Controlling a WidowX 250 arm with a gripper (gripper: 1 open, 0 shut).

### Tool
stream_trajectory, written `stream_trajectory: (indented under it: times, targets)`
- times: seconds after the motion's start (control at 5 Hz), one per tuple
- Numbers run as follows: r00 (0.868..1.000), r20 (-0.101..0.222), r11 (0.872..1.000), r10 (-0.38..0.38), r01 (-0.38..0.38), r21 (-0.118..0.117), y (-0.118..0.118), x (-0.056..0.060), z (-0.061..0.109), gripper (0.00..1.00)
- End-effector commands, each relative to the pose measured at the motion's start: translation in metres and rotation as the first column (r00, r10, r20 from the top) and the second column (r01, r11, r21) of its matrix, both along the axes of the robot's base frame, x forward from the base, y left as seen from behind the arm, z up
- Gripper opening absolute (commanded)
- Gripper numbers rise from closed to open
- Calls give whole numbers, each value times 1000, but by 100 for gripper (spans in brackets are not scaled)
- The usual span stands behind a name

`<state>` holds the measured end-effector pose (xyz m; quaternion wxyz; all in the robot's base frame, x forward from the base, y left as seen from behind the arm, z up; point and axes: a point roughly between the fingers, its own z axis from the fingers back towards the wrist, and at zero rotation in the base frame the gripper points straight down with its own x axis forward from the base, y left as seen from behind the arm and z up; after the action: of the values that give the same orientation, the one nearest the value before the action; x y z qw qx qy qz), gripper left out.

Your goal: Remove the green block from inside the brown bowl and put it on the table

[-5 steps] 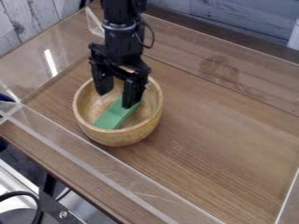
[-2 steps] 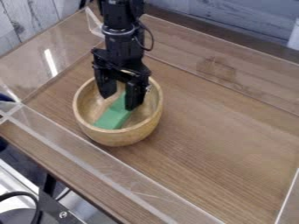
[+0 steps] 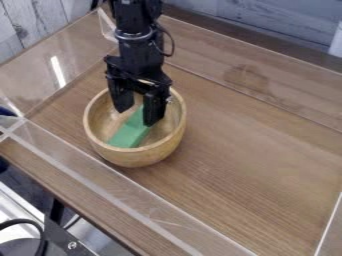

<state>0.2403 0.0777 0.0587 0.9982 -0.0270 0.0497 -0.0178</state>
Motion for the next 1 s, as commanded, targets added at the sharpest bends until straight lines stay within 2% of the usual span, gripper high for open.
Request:
stream_trajectory:
  times: [0.0, 0.8]
  targets:
    - [999, 47, 1000, 6, -6, 10, 4, 7, 12, 100]
    - [998, 67, 1000, 3, -3, 0, 4, 10, 18, 100]
